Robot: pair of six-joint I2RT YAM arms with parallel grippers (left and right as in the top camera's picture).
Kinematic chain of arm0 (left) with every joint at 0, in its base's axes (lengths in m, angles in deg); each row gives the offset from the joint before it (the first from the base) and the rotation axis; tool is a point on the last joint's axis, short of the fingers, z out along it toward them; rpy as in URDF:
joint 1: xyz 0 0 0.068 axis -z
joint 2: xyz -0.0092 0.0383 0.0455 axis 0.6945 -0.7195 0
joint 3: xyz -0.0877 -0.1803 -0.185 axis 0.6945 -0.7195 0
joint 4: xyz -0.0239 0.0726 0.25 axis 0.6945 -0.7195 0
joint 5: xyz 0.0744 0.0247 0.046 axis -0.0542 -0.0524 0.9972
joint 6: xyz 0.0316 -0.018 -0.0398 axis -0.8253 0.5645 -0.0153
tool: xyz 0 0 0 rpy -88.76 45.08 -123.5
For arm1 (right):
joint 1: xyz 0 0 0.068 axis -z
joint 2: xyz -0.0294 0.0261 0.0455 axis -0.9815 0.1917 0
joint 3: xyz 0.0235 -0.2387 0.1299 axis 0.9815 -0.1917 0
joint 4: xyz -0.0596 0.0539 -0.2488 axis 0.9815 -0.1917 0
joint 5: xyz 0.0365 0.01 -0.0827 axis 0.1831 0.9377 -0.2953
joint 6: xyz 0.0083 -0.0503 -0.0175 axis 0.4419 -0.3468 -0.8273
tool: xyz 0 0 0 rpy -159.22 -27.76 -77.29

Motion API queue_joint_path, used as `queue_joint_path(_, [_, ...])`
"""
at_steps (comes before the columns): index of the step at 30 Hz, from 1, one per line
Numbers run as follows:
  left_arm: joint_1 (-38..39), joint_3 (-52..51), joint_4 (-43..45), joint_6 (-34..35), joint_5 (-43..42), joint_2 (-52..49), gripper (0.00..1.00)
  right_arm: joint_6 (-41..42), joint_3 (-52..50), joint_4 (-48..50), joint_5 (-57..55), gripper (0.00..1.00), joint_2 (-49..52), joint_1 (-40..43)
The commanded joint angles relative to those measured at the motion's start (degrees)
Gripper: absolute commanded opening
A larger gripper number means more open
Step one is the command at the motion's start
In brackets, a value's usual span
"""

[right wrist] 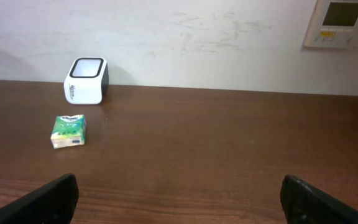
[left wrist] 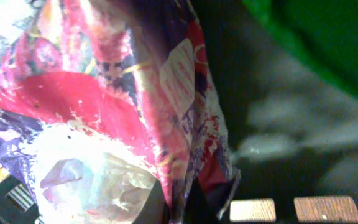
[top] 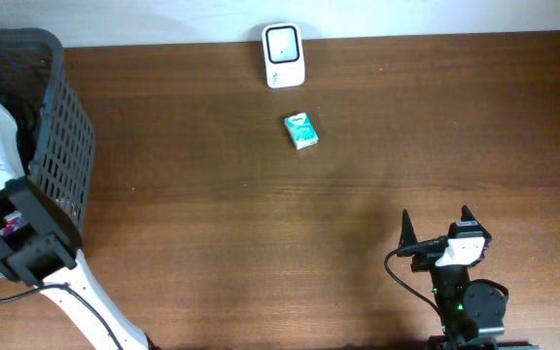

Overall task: Scan the item barcode
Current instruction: 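Grasp the pink snack bag and lift it out with the left gripper, then place the pink snack bag beside the tissue pack near the scanner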

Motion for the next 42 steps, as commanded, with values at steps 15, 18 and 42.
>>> queue_joint_path(15, [-0.2,12.6,-1.7,-2.6,-4.7,23.2,0.0,0.4,-0.5,-0.2,-0.3,0.99,-0.3,-0.5])
queue_joint_path(18, [-0.1,12.6,4.4,-2.6,-4.8,30.4,0.0,0.4,-0.5,-0.2,-0.3,0.99,-0.3,-0.5])
queue_joint_path(42, [45.2,12.5,15.1,-36.6,-11.5,34.7,0.0,0.4,-0.5,-0.2,-0.3,0.99,-0.3,-0.5])
